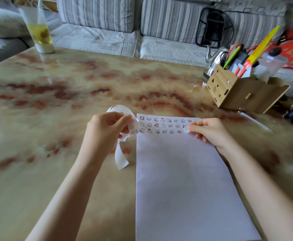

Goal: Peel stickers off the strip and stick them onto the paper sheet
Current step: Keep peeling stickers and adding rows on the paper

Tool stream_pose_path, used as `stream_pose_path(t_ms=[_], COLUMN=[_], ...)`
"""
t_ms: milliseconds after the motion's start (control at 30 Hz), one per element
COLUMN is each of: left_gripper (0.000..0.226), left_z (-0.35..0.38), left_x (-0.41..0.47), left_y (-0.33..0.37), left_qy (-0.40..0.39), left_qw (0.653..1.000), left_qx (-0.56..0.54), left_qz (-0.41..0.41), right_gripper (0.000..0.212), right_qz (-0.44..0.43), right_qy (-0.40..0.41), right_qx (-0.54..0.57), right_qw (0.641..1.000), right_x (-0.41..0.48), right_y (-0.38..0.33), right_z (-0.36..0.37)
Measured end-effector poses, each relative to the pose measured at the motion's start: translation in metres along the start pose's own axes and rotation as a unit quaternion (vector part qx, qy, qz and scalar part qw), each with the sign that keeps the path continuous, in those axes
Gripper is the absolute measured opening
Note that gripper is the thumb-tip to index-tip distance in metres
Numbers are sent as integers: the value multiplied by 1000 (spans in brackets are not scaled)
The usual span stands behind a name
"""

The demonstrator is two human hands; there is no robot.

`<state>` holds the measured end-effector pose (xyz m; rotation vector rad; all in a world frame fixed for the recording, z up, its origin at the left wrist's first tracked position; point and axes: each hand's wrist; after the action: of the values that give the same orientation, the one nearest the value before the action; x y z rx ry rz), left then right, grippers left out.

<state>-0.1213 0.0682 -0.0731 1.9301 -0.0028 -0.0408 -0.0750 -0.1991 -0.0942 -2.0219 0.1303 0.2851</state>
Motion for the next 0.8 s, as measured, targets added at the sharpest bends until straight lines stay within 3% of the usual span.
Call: stream_pose_path(t_ms=[800], left_gripper=[22], left_z=[1], left_x=[1], left_y=[0], left_qy=[-1], left_qw=[1000], left_qx=[3], left_qz=[0], right_gripper=[3], right_qz=[13], right_qy=[17], right_qx=[-21], right_qw=[1000], right_x=[1], right_y=[1], right_z=[4])
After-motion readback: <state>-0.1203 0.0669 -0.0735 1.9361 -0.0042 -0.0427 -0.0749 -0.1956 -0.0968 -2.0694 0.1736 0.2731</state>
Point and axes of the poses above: each hand's wrist, its own x-axis towards the middle knuckle, its own z-axis out of the palm, y = z × x, and after that the axes turned 15 degrees about -y, right-handed
